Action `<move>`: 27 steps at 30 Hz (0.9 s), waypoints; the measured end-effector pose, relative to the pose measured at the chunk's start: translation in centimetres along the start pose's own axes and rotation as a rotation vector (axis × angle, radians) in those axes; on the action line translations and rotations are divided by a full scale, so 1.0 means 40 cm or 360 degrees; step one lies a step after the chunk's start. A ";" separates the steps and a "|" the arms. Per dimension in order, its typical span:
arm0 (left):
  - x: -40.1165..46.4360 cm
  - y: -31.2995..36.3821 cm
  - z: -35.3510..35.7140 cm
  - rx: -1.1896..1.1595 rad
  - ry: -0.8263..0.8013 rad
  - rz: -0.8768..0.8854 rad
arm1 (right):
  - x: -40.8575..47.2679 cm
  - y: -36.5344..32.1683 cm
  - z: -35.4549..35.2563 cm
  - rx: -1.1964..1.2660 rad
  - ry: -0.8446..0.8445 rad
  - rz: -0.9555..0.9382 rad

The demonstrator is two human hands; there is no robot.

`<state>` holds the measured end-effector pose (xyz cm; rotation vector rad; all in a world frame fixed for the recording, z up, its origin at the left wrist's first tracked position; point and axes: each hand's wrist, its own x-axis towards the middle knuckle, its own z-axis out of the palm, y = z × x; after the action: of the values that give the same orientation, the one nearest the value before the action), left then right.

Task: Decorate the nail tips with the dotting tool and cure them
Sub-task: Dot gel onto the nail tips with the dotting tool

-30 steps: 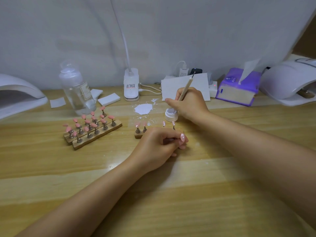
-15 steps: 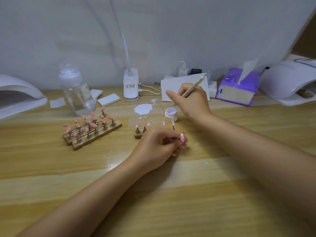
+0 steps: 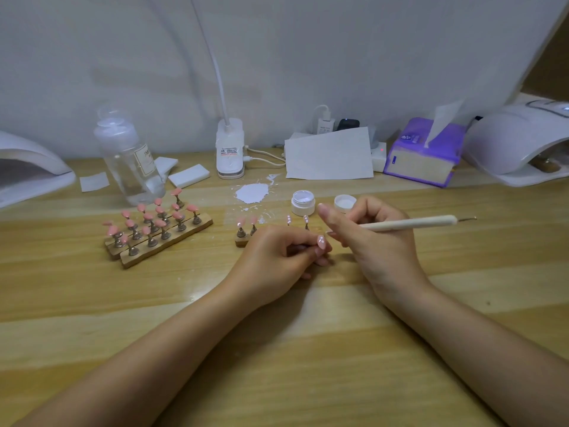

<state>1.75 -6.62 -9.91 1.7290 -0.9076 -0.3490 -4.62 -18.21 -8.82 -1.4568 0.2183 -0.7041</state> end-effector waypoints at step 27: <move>-0.002 0.008 0.000 0.0006 -0.0003 0.0028 | 0.006 -0.001 0.003 -0.0075 -0.0195 -0.0013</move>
<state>1.56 -6.58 -9.63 1.7231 -0.9246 -0.3374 -4.36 -18.24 -8.68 -1.5410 0.1349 -0.6172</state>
